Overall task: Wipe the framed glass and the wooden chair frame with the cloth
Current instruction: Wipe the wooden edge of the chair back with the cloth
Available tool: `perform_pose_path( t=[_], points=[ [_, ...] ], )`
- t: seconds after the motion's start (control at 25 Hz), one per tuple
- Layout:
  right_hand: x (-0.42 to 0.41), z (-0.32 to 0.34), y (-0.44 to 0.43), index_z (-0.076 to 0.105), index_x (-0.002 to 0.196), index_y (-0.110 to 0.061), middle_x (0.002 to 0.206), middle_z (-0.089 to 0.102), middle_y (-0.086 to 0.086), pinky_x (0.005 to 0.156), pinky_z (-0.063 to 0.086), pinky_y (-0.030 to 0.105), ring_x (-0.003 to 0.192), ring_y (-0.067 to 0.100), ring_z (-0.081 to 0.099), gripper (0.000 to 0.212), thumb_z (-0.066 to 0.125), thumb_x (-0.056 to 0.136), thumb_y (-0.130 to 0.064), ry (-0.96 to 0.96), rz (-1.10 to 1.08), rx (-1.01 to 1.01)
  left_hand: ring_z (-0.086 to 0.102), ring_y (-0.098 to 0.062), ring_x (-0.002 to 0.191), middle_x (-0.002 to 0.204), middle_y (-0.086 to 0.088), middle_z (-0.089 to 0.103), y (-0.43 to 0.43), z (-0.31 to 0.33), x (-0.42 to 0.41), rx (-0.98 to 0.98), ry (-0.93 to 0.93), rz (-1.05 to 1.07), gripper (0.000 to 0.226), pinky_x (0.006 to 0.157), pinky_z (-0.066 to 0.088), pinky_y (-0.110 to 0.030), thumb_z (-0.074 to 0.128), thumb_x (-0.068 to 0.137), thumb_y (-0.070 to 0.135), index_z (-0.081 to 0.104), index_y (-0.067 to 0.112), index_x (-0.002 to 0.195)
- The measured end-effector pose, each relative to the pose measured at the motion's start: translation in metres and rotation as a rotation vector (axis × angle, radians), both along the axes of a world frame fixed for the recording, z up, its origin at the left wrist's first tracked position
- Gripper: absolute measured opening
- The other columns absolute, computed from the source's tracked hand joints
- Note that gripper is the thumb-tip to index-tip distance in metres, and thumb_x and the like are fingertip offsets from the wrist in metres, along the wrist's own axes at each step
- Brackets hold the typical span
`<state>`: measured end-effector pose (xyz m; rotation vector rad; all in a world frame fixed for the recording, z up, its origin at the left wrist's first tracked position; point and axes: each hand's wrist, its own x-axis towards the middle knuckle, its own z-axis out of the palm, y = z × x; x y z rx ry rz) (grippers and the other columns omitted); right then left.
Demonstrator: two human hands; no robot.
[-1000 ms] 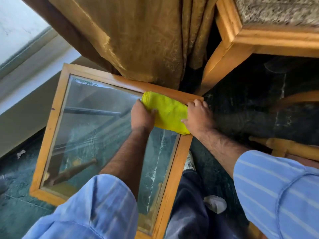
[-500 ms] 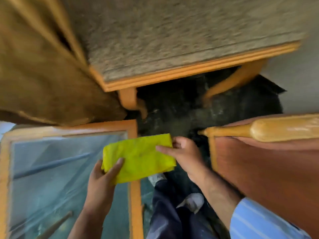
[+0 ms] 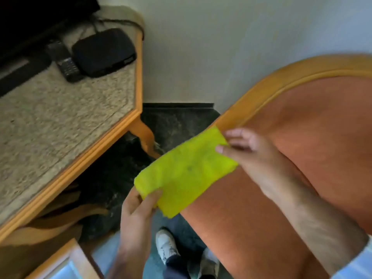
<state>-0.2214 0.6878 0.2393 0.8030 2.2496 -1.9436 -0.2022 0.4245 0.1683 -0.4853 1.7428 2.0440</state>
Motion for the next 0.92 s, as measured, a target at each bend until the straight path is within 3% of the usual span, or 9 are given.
perform_pose_path(
  t=[0.12, 0.24, 0.32, 0.44, 0.52, 0.6, 0.68, 0.8, 0.92],
  points=[
    [-0.043, 0.003, 0.039, 0.079, 0.103, -0.012, 0.09, 0.081, -0.001, 0.079, 0.057, 0.02, 0.081, 0.006, 0.073, 0.024, 0.085, 0.08, -0.008, 0.141, -0.031, 0.315, 0.078, -0.02, 0.105, 0.114, 0.002, 0.082, 0.044, 0.0, -0.04, -0.191, 0.135, -0.163, 0.036, 0.084, 0.065, -0.035, 0.077, 0.085, 0.026, 0.073, 0.027, 0.121],
    [-0.078, -0.015, 0.055, 0.081, 0.105, -0.008, 0.103, 0.083, 0.009, 0.088, 0.056, 0.036, 0.094, 0.023, 0.076, 0.024, 0.083, 0.082, -0.014, 0.234, 0.115, 0.619, 0.079, -0.017, 0.096, 0.103, 0.005, 0.081, 0.069, -0.015, -0.068, -0.352, 0.1, -0.119, 0.04, 0.077, 0.064, -0.039, 0.089, 0.078, 0.022, 0.064, 0.033, 0.108],
    [-0.094, -0.031, 0.065, 0.08, 0.109, -0.007, 0.107, 0.081, 0.014, 0.089, 0.053, 0.042, 0.101, 0.032, 0.073, 0.027, 0.081, 0.084, -0.017, 0.233, 0.206, 0.786, 0.079, -0.014, 0.09, 0.099, 0.003, 0.08, 0.082, -0.026, -0.08, -0.427, 0.075, -0.155, 0.054, 0.081, 0.063, -0.043, 0.092, 0.075, 0.021, 0.057, 0.032, 0.115],
    [-0.095, -0.056, 0.08, 0.077, 0.112, -0.008, 0.111, 0.078, 0.015, 0.087, 0.054, 0.045, 0.105, 0.034, 0.07, 0.027, 0.078, 0.088, -0.02, 0.13, 0.31, 0.907, 0.073, -0.004, 0.081, 0.095, 0.007, 0.075, 0.091, -0.033, -0.088, -0.677, 0.192, -0.32, 0.059, 0.07, 0.058, -0.026, 0.091, 0.075, 0.032, 0.054, 0.037, 0.122],
    [-0.086, -0.068, 0.085, 0.075, 0.114, -0.009, 0.112, 0.075, 0.013, 0.086, 0.055, 0.044, 0.108, 0.034, 0.067, 0.029, 0.077, 0.089, -0.023, 0.085, 0.333, 1.008, 0.069, -0.012, 0.096, 0.105, 0.003, 0.069, 0.091, -0.035, -0.089, -0.889, 0.298, -0.446, 0.054, 0.073, 0.055, -0.027, 0.089, 0.077, 0.032, 0.06, 0.03, 0.122],
    [-0.078, -0.076, 0.09, 0.073, 0.118, -0.006, 0.113, 0.074, 0.015, 0.093, 0.057, 0.046, 0.111, 0.037, 0.066, 0.038, 0.08, 0.086, -0.025, 0.18, 0.317, 1.116, 0.057, -0.032, 0.126, 0.134, -0.011, 0.059, 0.091, -0.038, -0.089, -1.033, 0.464, -0.529, 0.064, 0.101, 0.052, -0.044, 0.087, 0.079, 0.029, 0.059, 0.013, 0.134],
    [-0.076, -0.082, 0.096, 0.066, 0.131, -0.004, 0.127, 0.069, 0.016, 0.109, 0.05, 0.051, 0.127, 0.038, 0.061, 0.052, 0.075, 0.091, -0.035, 0.309, 0.314, 1.261, 0.039, -0.035, 0.149, 0.158, -0.017, 0.044, 0.094, -0.038, -0.091, -1.09, 0.78, -0.64, 0.069, 0.123, 0.034, -0.048, 0.078, 0.089, 0.029, 0.049, 0.005, 0.147],
    [-0.073, -0.091, 0.108, 0.045, 0.152, -0.008, 0.16, 0.048, 0.01, 0.126, 0.029, 0.052, 0.156, 0.029, 0.033, 0.059, 0.035, 0.11, -0.049, 0.281, 0.403, 1.471, 0.02, -0.031, 0.161, 0.172, -0.013, 0.026, 0.117, -0.049, -0.103, -1.112, 1.212, -0.958, 0.071, 0.129, 0.023, -0.053, 0.054, 0.103, 0.045, 0.033, 0.006, 0.159],
    [-0.071, -0.101, 0.127, 0.036, 0.157, -0.01, 0.165, 0.04, 0.007, 0.129, 0.022, 0.052, 0.158, 0.027, 0.026, 0.056, 0.023, 0.112, -0.042, 0.251, 0.518, 1.573, 0.021, -0.032, 0.16, 0.172, -0.014, 0.023, 0.156, -0.063, -0.12, -1.246, 1.358, -1.145, 0.079, 0.124, 0.03, -0.059, 0.037, 0.106, 0.058, 0.025, 0.004, 0.162]
  ],
)
